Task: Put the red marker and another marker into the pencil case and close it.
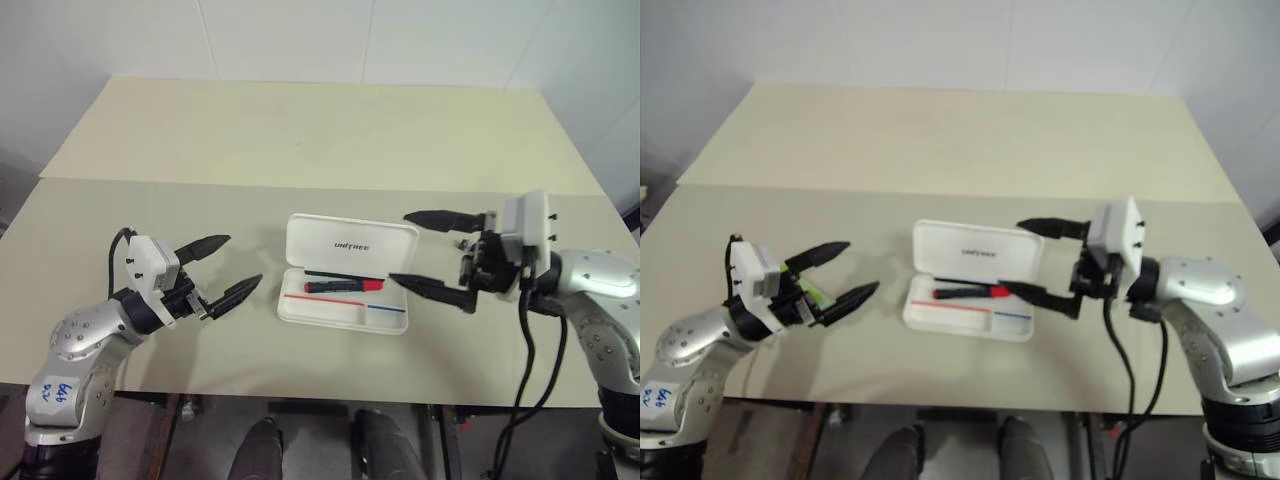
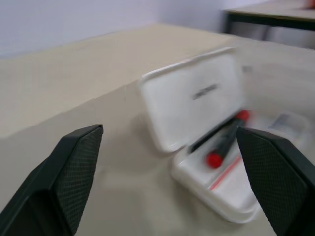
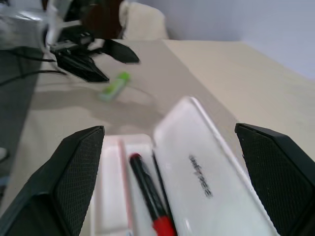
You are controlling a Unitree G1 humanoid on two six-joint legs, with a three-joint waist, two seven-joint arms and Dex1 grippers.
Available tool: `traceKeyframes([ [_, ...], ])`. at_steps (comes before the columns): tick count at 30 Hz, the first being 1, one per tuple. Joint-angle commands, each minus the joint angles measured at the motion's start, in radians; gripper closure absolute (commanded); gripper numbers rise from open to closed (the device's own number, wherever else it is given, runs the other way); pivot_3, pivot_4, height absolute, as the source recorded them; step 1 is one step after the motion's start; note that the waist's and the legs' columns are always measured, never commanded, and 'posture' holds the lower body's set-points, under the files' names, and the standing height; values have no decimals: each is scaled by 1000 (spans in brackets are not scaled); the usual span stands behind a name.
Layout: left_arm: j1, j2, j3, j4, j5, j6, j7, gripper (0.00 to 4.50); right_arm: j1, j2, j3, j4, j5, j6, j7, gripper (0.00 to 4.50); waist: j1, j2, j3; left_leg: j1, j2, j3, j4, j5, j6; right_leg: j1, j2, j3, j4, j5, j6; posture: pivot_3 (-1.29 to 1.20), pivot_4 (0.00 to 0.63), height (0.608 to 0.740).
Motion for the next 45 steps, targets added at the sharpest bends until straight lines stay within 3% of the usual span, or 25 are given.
traceKeyframes([
  [1, 24, -125, 48, -114, 56, 75, 295, 0, -30, -7, -5, 5, -7, -35, 4, 19, 0, 0, 0, 0, 0, 0, 2, 0, 0, 1, 0, 0, 0, 1, 0, 0, 150, 740],
  [4, 53, -243, 42, -195, 91, 147, 473, 0, -49, 0, 8, 12, -9, -36, -2, 19, -2, -1, 0, 0, -1, 0, 7, -1, 1, 6, 0, 0, -4, 4, 3, 0, 150, 740],
  [10, 93, -390, 17, -311, 191, 293, 738, 0, -94, -23, 13, 62, -12, -39, 44, 19, 1, -1, -1, 1, -1, 0, 8, -1, 1, 8, 0, 0, -7, 7, 3, 0, 150, 740],
  [18, 61, -519, 55, -362, 212, 466, 908, 0, -174, -28, 49, 110, -21, -40, 108, 19, 1, -2, -1, 0, -1, 0, 8, 0, 2, 11, 1, 0, -15, 11, 2, 0, 150, 740],
  [31, 44, -558, 42, -261, 248, 573, 925, 0, -246, -5, 85, 123, -16, -35, 133, 19, 2, -2, -1, -1, -1, 0, 7, 0, 2, 11, 0, 0, -19, 12, 2, 0, 150, 740],
  [45, -74, -523, 22, -188, 276, 603, 889, 0, -208, 25, 75, 74, -10, -42, 106, 19, 4, -2, -1, -1, -1, 0, 6, 0, 2, 12, 1, 0, -24, 14, 2, 0, 150, 740],
])
